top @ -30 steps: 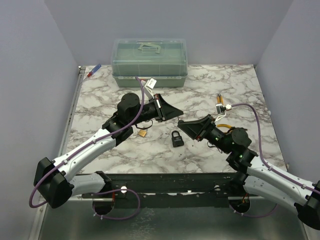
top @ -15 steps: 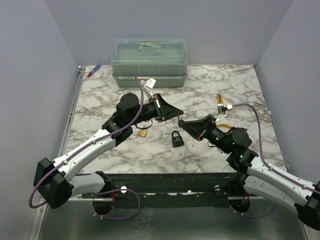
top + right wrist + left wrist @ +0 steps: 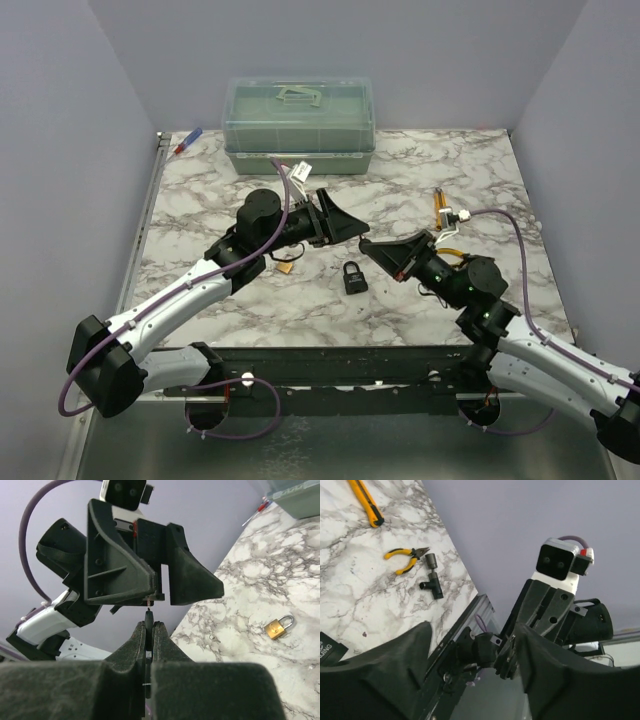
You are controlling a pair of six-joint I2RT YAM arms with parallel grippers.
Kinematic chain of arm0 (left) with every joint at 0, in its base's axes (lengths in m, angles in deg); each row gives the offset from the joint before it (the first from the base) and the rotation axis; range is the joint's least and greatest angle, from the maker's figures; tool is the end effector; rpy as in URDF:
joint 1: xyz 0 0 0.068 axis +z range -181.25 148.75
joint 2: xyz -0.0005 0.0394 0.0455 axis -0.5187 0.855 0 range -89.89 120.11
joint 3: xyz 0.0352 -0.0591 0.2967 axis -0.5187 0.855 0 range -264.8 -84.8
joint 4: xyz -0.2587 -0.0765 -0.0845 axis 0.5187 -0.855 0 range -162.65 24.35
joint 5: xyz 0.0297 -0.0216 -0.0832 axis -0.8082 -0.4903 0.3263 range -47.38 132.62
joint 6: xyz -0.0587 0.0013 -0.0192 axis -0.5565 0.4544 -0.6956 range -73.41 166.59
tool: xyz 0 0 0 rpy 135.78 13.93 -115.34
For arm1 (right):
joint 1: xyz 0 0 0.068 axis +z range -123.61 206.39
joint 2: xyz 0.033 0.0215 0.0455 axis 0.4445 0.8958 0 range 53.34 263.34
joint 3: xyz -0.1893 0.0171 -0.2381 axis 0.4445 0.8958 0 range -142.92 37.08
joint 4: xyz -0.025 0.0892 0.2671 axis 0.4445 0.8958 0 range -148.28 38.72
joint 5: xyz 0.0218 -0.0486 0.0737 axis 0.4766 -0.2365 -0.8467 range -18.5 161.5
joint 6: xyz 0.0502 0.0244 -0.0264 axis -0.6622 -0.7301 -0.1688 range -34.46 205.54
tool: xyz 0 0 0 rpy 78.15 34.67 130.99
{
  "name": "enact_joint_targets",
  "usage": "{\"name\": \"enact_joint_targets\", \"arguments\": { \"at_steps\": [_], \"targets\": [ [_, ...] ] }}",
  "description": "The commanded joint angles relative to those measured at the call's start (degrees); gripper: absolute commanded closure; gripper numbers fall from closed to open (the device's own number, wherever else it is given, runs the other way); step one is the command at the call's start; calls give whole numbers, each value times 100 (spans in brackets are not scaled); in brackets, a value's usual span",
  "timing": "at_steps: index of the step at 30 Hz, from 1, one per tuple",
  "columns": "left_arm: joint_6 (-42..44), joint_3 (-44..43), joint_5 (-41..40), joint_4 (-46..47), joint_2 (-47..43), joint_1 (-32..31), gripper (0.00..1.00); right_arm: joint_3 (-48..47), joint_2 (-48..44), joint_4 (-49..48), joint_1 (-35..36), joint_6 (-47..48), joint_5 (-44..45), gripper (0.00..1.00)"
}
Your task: Unlock with the key
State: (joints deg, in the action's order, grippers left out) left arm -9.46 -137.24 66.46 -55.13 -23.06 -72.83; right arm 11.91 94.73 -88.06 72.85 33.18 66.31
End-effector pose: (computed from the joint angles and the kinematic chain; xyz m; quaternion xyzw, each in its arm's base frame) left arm 0.2072 -0.2090 0.3700 0.0499 0.7269 -0.6022 0.3264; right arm 0.1265 0.1392 0.3209 -0.0037 0.6190 0.6143 0.4894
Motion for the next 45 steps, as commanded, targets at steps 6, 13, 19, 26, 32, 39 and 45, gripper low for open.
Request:
{"name": "enact_joint_targets", "arguments": {
  "at_steps": [6, 13, 19, 26, 32, 39, 45],
  "targets": [
    [651, -331, -969, -1647, 6, 16, 14, -155, -460, 1632, 39, 32, 1296, 100],
    [867, -662, -1537, -2819, 148, 16, 13, -210, -965, 2606, 39, 95, 1938, 100],
    [979, -1158, -2036, -3767, 743, -87, 13, -203, -1260, 3136, 39, 238, 2449, 100],
    [983, -1989, -2674, -4607, 1753, -553, 14, -362, -1363, 3795, 39, 262, 2980, 100],
    [886, -2480, -2999, -4967, 2501, -843, 15, -523, -1548, 4462, 39, 128, 3646, 100],
    [801, -2924, -3046, -5138, 3248, -1031, 17, -332, -2065, 4466, 39, 383, 3936, 99],
    [715, -3562, -3185, -5393, 3980, -1189, 19, -410, -2149, 4864, 39, 263, 4338, 99]
  ]
}}
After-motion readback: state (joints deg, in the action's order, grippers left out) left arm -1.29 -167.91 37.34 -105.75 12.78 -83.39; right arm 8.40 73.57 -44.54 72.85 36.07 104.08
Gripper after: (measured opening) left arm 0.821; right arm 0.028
